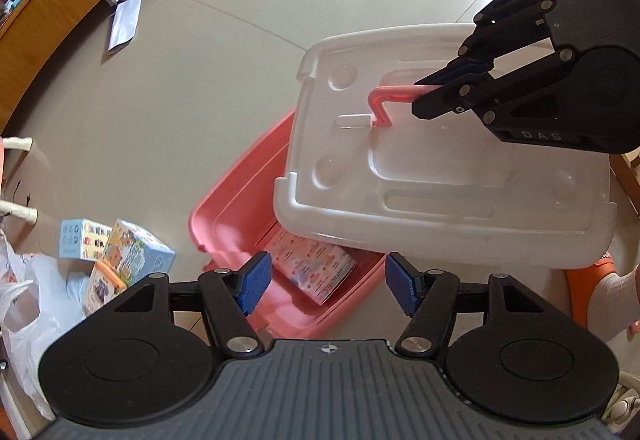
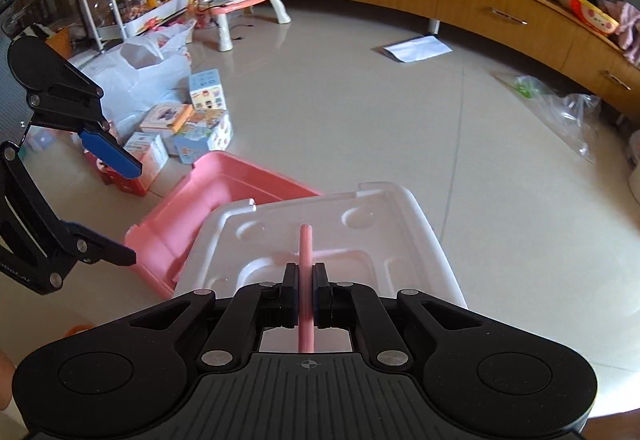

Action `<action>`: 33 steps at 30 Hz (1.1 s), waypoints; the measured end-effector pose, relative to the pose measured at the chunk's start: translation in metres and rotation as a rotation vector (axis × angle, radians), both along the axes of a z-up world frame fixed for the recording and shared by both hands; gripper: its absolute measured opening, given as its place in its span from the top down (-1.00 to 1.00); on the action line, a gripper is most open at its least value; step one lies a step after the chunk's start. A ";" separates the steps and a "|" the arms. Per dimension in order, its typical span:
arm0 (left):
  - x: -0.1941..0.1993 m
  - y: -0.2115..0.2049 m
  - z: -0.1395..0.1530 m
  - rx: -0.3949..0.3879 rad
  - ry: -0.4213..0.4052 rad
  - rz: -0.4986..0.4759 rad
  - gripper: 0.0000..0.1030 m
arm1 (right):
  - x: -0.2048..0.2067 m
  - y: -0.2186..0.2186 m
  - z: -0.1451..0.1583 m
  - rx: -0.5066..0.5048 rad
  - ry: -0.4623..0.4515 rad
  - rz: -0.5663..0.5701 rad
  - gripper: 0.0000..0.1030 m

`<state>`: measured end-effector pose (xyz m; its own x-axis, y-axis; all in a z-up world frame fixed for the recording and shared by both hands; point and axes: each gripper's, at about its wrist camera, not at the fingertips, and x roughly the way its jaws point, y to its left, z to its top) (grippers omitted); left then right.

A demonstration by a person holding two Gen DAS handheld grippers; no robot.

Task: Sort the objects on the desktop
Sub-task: 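Lift the white lid by its pink handle with the right gripper over the bin, then lower the lid onto the pink bin with the right gripper while the left gripper grasps the handle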

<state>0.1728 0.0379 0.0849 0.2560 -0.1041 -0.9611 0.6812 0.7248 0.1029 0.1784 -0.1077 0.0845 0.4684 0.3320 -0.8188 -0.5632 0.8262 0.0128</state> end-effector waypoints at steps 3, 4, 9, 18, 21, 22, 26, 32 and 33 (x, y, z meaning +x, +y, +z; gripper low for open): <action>-0.001 0.022 -0.004 0.011 0.012 0.034 -0.26 | 0.009 0.036 -0.004 0.006 -0.008 0.054 0.90; -0.001 0.028 -0.006 0.016 0.016 0.045 -0.26 | 0.013 0.048 -0.006 0.002 -0.011 0.071 0.90; 0.001 0.051 -0.016 0.037 0.035 0.081 -0.26 | 0.025 0.090 -0.020 -0.032 0.002 0.128 0.90; 0.001 0.072 -0.033 0.012 0.031 0.006 -0.26 | 0.036 0.096 -0.051 -0.131 0.070 0.150 0.88; 0.008 0.069 -0.036 -0.005 0.025 -0.013 -0.26 | 0.037 0.092 -0.053 -0.114 0.081 0.135 0.88; 0.009 0.067 -0.037 -0.011 0.020 -0.023 -0.26 | 0.037 0.093 -0.053 -0.111 0.084 0.134 0.88; 0.015 0.053 -0.042 -0.045 -0.009 -0.121 -0.26 | 0.038 0.094 -0.054 -0.102 0.095 0.137 0.70; 0.018 0.032 -0.052 -0.013 -0.070 -0.397 -0.26 | 0.034 0.089 -0.046 -0.100 0.112 0.157 0.22; 0.020 0.031 -0.052 -0.015 -0.080 -0.443 -0.26 | 0.033 0.087 -0.046 -0.116 0.115 0.164 0.22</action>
